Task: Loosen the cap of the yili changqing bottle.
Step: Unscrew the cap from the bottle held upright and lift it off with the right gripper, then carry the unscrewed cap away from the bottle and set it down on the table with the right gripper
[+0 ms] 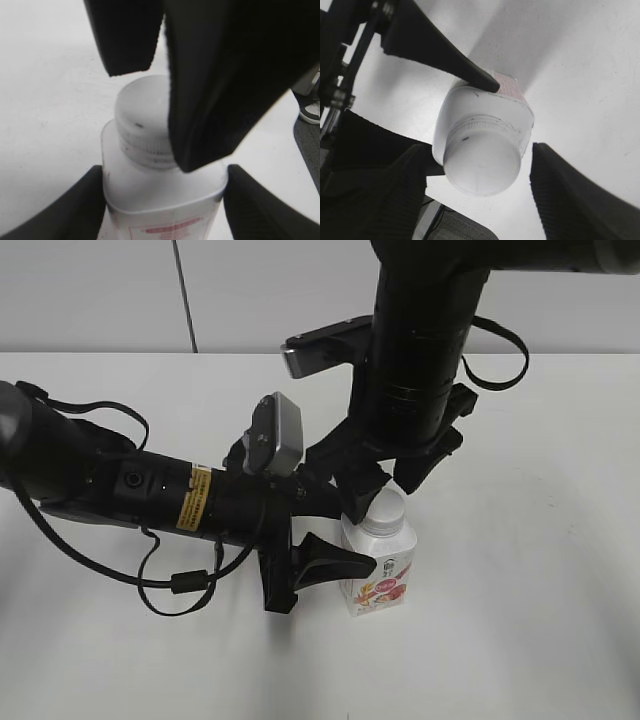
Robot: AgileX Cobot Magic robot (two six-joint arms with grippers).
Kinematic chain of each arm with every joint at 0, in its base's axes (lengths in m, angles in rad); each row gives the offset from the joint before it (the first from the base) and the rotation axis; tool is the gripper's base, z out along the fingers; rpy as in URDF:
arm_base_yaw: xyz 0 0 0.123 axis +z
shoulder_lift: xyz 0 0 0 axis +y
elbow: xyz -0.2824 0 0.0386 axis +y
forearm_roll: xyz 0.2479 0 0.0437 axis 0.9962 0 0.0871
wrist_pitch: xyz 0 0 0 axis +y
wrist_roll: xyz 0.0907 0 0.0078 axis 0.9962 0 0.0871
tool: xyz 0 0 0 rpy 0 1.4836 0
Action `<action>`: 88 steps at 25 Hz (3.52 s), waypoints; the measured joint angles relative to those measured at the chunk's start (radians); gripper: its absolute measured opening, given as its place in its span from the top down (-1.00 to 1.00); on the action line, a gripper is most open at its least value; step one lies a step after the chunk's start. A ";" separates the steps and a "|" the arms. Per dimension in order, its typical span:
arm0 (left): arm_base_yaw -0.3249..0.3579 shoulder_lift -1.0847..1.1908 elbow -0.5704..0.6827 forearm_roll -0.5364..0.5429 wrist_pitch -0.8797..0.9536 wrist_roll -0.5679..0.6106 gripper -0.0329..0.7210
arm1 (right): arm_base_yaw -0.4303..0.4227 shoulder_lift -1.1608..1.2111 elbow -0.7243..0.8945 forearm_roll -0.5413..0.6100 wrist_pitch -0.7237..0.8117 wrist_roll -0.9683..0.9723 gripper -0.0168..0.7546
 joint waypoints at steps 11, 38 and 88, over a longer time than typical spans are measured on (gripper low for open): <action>0.000 0.000 0.000 0.002 0.000 0.000 -0.25 | 0.000 0.001 0.037 -0.003 -0.002 -0.008 -0.38; 0.000 0.000 0.000 0.005 0.000 0.000 -0.25 | -0.001 0.001 0.043 -0.008 -0.021 -0.335 -0.06; 0.000 0.000 0.000 0.008 -0.001 0.000 -0.25 | -0.438 -0.229 0.254 -0.011 -0.130 -0.131 -0.06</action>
